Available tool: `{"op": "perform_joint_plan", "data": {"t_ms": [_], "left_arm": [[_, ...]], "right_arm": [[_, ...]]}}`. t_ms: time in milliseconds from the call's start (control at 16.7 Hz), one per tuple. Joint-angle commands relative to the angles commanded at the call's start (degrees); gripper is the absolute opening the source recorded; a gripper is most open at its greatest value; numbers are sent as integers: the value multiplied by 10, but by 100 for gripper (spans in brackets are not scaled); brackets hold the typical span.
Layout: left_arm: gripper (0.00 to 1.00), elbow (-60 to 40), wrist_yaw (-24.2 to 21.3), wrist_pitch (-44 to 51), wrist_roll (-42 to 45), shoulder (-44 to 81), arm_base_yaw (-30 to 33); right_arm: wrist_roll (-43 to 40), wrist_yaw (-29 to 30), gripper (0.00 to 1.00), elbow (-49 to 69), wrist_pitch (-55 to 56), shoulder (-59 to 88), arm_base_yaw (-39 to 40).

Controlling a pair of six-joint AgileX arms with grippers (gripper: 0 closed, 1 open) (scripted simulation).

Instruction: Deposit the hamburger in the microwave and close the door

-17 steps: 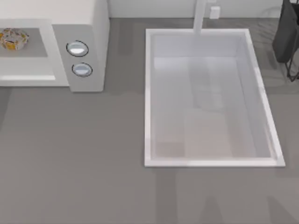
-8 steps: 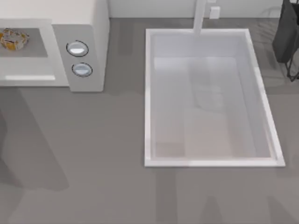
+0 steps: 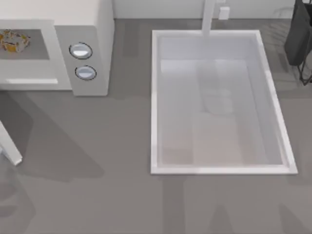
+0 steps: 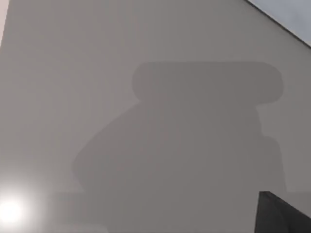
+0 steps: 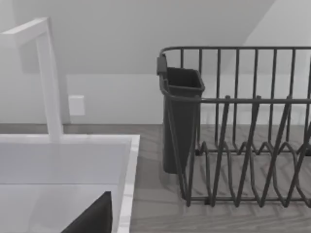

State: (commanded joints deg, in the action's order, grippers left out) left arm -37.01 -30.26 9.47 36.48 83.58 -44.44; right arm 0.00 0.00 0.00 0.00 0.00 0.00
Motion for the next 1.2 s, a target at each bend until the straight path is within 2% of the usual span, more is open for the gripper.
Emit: {"op": "perform_joint_plan", "data": {"t_ms": [300,660,780,900,1200], "left_arm": [[0,94,59,-36,-97,-107,104],[0,101,63,-38,-106,-113,111],[0,106,79,-40,-124,-122,131],[0,117,109,-41,-158,-139,175],[0,157,211,-45,-274,-197,342]], "right_arm": [[0,0,100,0,0,0,0],[0,0,100,0,0,0,0],[0,0,100,0,0,0,0],[0,0,100,0,0,0,0],[0,0,100,0,0,0,0]]}}
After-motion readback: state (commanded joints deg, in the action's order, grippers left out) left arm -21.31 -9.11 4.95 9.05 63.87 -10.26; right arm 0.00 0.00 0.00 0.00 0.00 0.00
